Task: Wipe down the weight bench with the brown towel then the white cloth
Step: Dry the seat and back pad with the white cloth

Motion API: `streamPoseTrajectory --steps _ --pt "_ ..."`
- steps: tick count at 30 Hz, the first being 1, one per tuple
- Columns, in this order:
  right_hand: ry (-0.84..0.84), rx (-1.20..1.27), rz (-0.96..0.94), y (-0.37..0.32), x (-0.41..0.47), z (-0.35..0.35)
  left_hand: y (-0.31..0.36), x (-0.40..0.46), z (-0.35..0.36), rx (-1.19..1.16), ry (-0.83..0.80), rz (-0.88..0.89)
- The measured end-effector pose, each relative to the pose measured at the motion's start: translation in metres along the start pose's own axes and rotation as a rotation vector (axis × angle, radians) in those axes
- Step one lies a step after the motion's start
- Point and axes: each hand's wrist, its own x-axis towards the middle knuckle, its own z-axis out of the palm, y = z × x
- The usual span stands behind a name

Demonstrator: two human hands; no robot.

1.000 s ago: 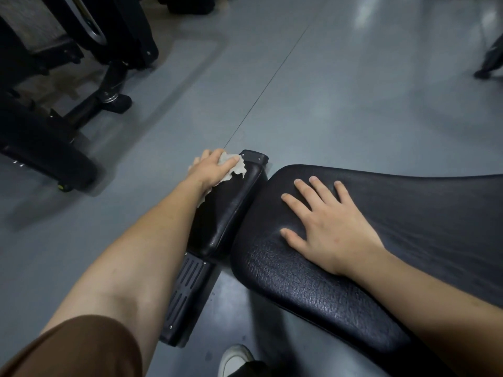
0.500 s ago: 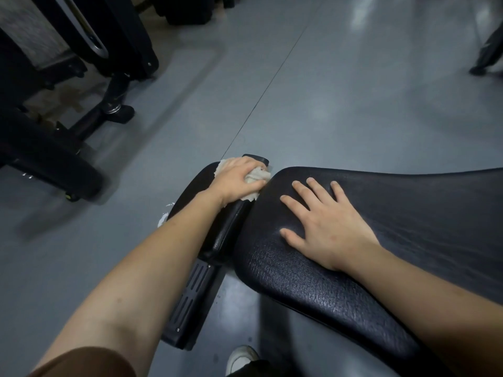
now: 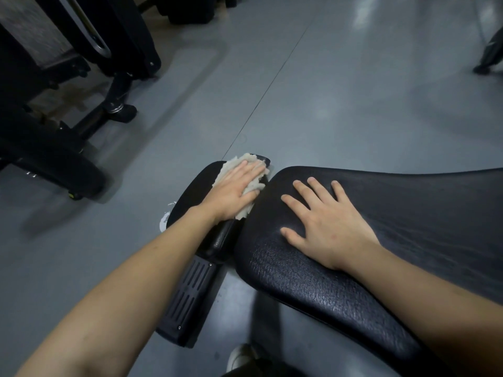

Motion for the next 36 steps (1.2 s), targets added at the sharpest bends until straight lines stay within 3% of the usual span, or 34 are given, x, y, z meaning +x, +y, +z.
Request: streamPoseTrajectory --steps 3,8,13,18,25,32,36 --pt "0.008 0.006 0.004 0.000 -0.001 0.000 0.005 0.020 0.001 -0.013 0.052 -0.068" --pt "0.009 0.013 0.005 0.000 0.001 0.001 0.011 0.048 0.003 0.018 0.069 -0.344" --pt "0.007 0.001 0.006 0.001 -0.001 0.002 0.011 0.039 0.005 -0.104 0.157 -0.516" --pt "0.016 0.028 0.001 0.001 0.000 0.003 -0.011 0.019 0.000 -0.057 0.057 -0.467" --pt "0.022 0.007 -0.005 0.003 0.000 0.005 -0.011 -0.048 0.004 -0.072 0.051 -0.511" --pt "-0.039 -0.042 0.002 -0.001 -0.005 -0.002 0.026 -0.091 0.011 -0.164 0.224 -0.494" --pt "-0.060 -0.018 0.023 -0.008 -0.011 -0.009 0.047 -0.106 0.004 -0.043 0.297 -0.486"
